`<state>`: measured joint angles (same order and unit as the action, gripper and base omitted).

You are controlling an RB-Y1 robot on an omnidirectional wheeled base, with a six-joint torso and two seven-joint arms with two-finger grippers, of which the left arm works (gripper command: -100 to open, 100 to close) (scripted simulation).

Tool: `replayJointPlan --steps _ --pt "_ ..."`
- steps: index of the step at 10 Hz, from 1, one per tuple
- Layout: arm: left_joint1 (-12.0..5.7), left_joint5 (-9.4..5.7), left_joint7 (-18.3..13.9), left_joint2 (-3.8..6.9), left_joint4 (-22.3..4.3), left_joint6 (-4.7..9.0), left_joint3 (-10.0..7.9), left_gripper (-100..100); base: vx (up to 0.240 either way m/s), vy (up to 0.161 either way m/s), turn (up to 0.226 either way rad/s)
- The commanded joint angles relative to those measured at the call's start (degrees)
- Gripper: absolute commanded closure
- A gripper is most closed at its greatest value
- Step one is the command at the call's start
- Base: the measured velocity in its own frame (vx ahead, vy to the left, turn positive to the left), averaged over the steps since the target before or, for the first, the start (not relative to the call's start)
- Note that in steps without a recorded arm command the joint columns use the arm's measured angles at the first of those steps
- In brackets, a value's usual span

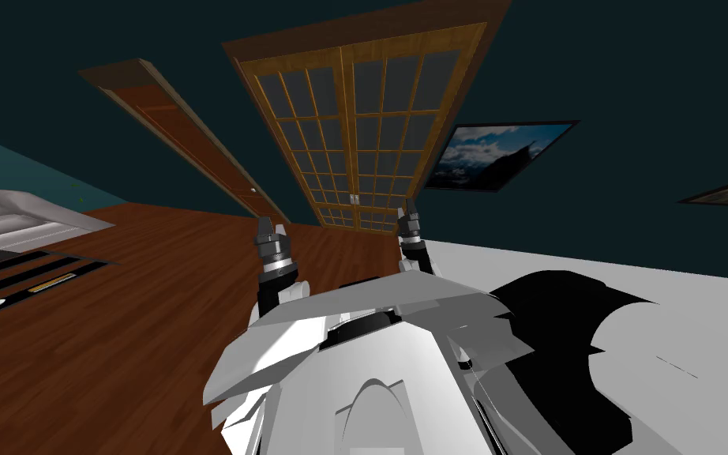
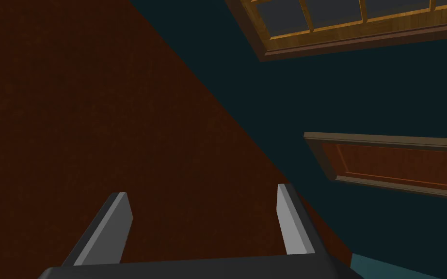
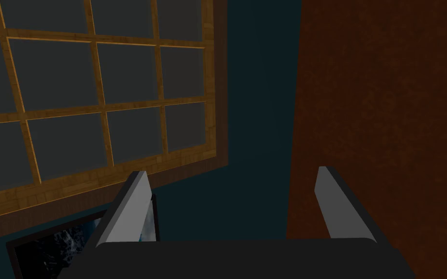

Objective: Pull the door open

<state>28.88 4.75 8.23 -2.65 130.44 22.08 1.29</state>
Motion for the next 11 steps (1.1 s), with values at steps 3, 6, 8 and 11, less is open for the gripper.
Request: replayJointPlan --steps 3,6,8,11 --pt "-0.92 0.55 2.93 1.72 -3.79 1.21 -0.81 -100 0.097 -0.005 -0.062" --pt "-1.75 1.05 5.57 2.92 -7.22 2.3 -1.54 -100 0.143 -0.018 -0.066" --pt "-2.34 1.41 7.45 3.65 -9.65 3.07 -2.06 -100 0.088 -0.016 -0.068" --pt "-3.24 1.94 10.29 4.63 -13.32 4.25 -2.84 -100 0.113 -0.007 -0.066"
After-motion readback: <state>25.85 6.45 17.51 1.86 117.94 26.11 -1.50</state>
